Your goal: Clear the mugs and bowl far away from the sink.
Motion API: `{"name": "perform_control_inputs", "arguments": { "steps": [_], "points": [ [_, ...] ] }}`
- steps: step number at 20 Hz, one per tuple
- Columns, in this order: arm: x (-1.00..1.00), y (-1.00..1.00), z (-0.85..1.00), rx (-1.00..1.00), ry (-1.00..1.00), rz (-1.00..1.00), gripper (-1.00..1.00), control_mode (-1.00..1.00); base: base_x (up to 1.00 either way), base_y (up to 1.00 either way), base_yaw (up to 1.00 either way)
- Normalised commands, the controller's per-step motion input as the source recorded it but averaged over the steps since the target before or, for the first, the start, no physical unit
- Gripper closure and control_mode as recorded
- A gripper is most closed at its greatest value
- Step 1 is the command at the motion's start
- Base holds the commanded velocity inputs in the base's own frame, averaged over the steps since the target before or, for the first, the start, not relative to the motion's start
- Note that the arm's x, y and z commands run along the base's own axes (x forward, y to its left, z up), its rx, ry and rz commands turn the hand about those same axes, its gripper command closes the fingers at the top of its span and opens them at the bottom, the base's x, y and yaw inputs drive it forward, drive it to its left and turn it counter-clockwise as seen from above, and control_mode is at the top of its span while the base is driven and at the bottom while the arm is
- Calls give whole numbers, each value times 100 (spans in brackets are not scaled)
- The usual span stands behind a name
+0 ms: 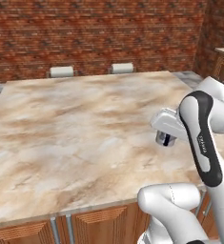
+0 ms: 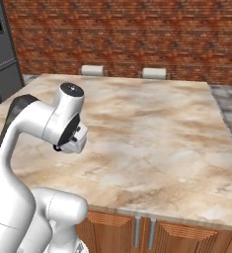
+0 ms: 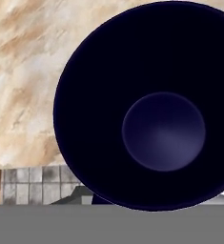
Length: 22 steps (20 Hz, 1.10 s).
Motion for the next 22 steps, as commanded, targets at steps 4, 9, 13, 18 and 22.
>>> {"name": "perform_control_inputs", "arguments": {
  "steps": [4, 9, 13, 18, 22],
  "points": [
    [31, 0, -40, -7, -1, 9, 100, -100, 0, 0, 0],
    [41, -1, -26, -4, 0, 5, 100, -100, 0, 0, 0],
    [44, -6, -23, 0, 2, 6, 100, -100, 0, 0, 0],
    [39, -1, -29, 0, 0, 8, 100, -100, 0, 0, 0],
    [40, -5, -34, 0, 0, 7, 100, -100, 0, 0, 0]
  ]
}}
